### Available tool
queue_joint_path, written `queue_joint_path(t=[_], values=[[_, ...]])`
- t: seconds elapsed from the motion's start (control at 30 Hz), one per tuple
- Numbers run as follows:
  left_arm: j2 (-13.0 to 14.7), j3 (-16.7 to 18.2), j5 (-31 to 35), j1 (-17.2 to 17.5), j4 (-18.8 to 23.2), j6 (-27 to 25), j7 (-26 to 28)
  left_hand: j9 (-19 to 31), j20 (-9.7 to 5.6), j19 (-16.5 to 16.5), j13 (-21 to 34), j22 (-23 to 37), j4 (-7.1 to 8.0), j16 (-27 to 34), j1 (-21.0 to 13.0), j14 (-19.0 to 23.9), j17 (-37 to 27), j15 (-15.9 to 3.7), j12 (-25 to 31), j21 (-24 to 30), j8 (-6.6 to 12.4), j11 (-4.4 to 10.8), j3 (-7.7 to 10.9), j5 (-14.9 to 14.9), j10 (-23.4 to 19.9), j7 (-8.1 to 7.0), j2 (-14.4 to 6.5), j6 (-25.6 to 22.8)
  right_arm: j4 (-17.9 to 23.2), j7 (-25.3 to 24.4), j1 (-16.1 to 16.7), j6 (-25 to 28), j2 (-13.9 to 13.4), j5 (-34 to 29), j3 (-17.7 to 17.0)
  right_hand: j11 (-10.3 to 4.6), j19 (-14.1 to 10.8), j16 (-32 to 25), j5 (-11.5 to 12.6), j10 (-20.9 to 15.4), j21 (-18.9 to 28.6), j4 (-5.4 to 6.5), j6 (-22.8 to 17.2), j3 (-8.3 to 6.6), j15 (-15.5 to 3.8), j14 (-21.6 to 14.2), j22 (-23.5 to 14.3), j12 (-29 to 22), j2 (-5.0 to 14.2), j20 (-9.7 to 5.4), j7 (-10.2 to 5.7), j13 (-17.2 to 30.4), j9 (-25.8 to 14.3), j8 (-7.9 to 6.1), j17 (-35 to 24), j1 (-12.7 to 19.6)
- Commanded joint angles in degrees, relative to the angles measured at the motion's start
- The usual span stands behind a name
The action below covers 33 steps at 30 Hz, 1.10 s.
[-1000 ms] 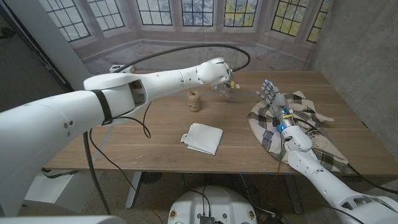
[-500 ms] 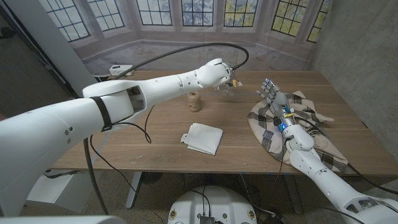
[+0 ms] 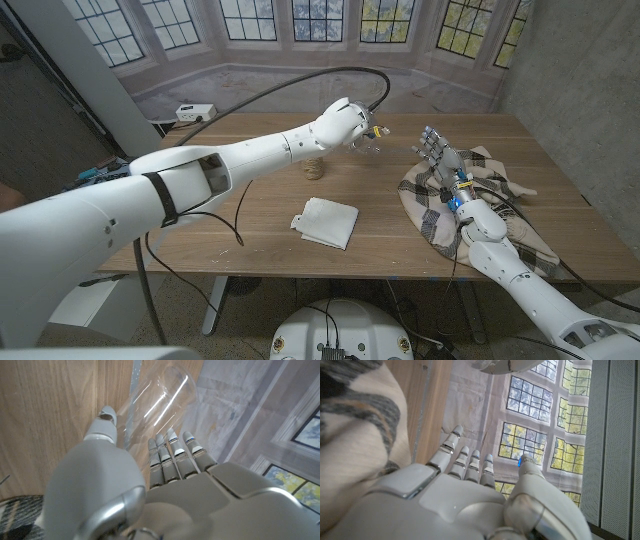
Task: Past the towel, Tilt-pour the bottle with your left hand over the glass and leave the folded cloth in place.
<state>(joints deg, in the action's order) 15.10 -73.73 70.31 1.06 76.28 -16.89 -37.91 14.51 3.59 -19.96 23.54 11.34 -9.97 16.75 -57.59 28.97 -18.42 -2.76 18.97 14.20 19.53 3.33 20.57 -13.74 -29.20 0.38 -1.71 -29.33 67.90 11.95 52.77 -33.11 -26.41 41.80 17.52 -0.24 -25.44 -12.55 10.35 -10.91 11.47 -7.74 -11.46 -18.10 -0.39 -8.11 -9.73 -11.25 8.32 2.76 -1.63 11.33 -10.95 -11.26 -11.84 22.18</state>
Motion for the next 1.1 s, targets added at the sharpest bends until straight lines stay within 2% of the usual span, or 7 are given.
queue_joint_path(t=[0.03, 0.3, 0.73, 1.1], values=[[1.4, 3.7, -1.4, 4.7, 4.1, -7.2, 2.1, 0.3, 0.29, -0.3, 0.3, 0.2, 1.03, 0.5, 3.2, 0.7, -0.3, 0.06, 0.3, 0.2, 0.34, -0.41, 1.39, -0.4, -0.3, 2.28, -4.4, -7.5, 1.8, -0.9, 0.8, 1.2, -0.9, -0.4, 0.3, -0.06, -0.3, -0.2, 0.3, -0.2, -0.2, -0.1, -0.3, -0.02, -0.15, -0.5, -0.3, -0.1, 0.06, 0.04, 0.18, 0.1, 0.0, 0.04, -0.1, 0.6], [1.3, 4.7, -2.1, 6.5, 5.1, -9.6, 4.9, 0.3, 0.4, -0.4, 0.5, 0.2, 0.84, 0.8, 3.1, 0.9, -0.6, 0.15, 0.5, 0.3, 0.5, -0.49, 1.08, -0.3, -0.7, 2.5, -4.0, -8.1, 3.0, -1.4, 1.6, 1.8, -1.4, -0.5, 0.2, -0.09, -0.2, -0.2, 0.3, -0.2, -0.2, -0.09, -0.4, -0.03, -0.26, -0.5, -0.3, -0.1, 0.08, 0.03, 0.1, 0.1, 0.0, 0.04, -0.1, 0.7], [1.6, 7.2, -5.1, 9.8, 7.7, -12.2, 11.3, 0.5, 0.71, -1.2, 0.9, 0.2, 1.42, 1.3, 4.2, 2.5, -0.8, 0.51, 1.2, 0.6, 1.01, -0.82, 1.15, -0.7, -2.3, 3.26, -4.3, -9.7, 5.2, -2.4, 2.9, 2.9, -2.6, -0.6, 0.0, 0.0, -0.3, -0.2, 0.3, -0.2, -0.2, -0.09, -0.4, -0.01, -0.13, -0.5, -0.3, -0.1, 0.05, 0.07, 0.17, 0.1, 0.0, 0.03, -0.1, 0.7], [2.0, 10.2, -9.5, 13.3, 11.6, -15.9, 15.4, 0.7, 1.13, -1.9, 1.2, 0.2, 1.33, 1.7, 4.4, 3.5, -0.8, 0.63, 1.4, 0.9, 1.1, -1.3, 1.39, -1.1, -3.0, 3.66, -4.3, -10.0, 6.2, -2.8, 3.1, 3.6, -3.0, -1.0, 0.3, -0.01, -0.3, -0.2, 0.3, -0.2, -0.2, -0.08, -0.4, -0.01, -0.18, -0.5, -0.3, -0.1, 0.08, 0.02, 0.13, 0.1, 0.0, 0.04, -0.1, 0.7]])
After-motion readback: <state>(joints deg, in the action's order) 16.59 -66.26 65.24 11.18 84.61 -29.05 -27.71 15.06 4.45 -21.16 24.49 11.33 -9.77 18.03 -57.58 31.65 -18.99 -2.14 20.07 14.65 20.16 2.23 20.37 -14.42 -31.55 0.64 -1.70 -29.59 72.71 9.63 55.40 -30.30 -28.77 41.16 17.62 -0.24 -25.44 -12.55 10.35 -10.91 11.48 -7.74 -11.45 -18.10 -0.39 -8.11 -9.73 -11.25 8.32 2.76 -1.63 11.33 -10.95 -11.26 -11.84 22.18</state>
